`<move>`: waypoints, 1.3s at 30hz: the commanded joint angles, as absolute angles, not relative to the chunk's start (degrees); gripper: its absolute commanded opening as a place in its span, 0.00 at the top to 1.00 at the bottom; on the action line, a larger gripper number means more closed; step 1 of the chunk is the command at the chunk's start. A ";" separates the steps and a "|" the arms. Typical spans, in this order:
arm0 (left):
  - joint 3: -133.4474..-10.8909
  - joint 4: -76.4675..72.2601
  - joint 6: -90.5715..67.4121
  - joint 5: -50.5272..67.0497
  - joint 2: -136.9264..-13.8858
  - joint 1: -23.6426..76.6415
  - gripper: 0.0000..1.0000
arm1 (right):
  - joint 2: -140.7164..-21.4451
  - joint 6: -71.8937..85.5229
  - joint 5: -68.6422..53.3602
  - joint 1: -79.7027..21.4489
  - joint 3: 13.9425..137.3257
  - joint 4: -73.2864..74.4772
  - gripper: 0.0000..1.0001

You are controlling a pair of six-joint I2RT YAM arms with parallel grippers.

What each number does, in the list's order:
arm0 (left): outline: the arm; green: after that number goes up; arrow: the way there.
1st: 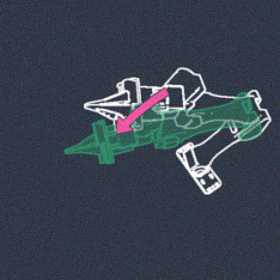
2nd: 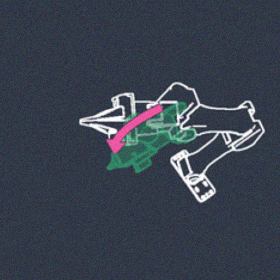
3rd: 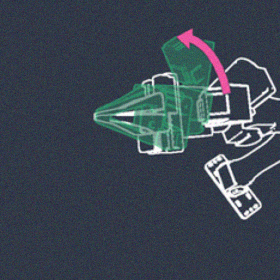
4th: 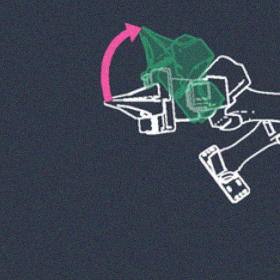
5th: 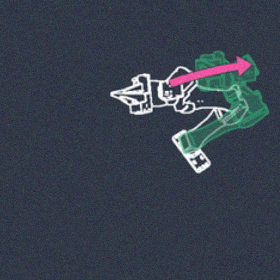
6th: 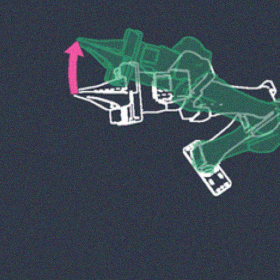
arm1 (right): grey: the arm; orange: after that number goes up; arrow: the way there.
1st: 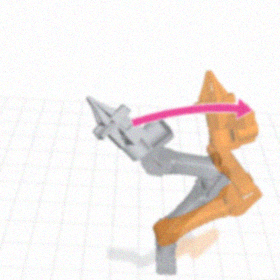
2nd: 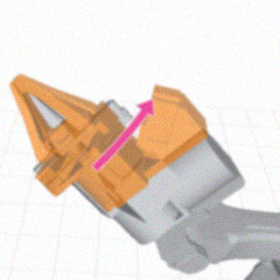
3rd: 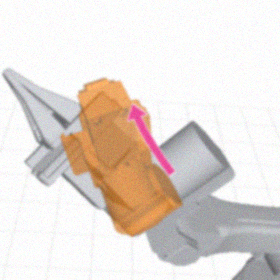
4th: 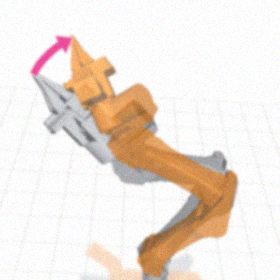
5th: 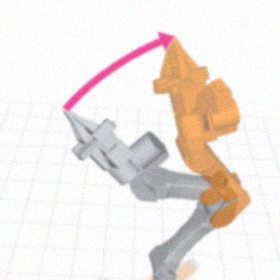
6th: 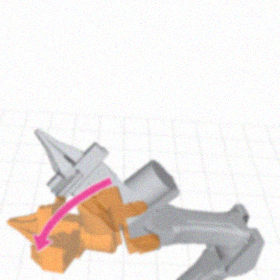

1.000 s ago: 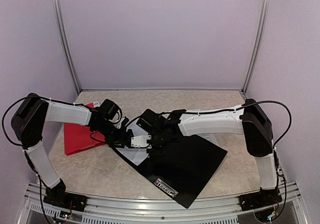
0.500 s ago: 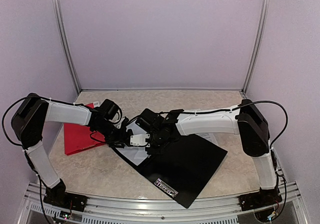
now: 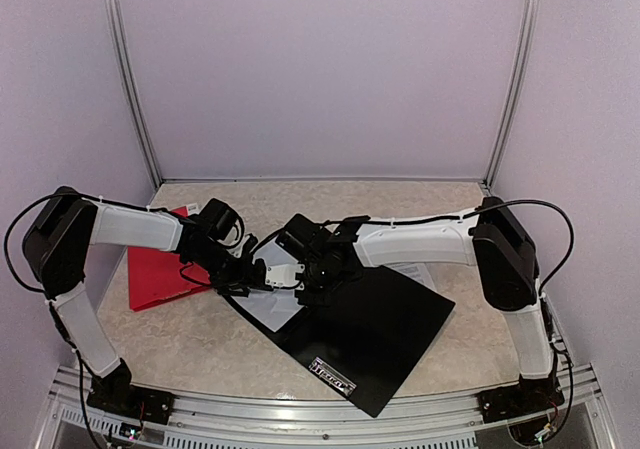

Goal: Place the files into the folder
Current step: Close the spring clip on the folder.

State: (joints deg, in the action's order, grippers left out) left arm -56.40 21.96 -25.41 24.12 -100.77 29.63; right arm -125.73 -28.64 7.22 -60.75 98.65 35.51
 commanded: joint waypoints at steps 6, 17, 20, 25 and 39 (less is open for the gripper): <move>-55.02 25.74 -24.52 21.71 -103.84 29.72 0.22 | -126.49 -27.51 9.13 -58.73 98.42 36.38 0.84; -55.02 25.75 -24.43 21.53 -103.89 29.79 0.22 | -123.29 -25.78 3.55 -55.86 95.07 33.22 0.75; -54.94 25.84 -24.44 21.53 -103.83 29.88 0.22 | -122.12 -24.50 0.31 -54.89 94.63 31.47 0.68; -54.93 25.93 -24.45 21.45 -103.72 29.88 0.22 | -121.16 -22.98 -2.40 -53.55 94.55 30.18 0.64; -55.38 26.11 -24.30 21.44 -103.80 29.94 0.22 | -121.47 -21.36 -4.23 -51.42 93.50 28.95 0.71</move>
State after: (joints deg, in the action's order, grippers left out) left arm -56.42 21.50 -25.21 24.18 -100.86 29.74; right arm -123.09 -22.35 -3.42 -51.86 94.06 29.80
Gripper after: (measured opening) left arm 0.777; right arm 0.297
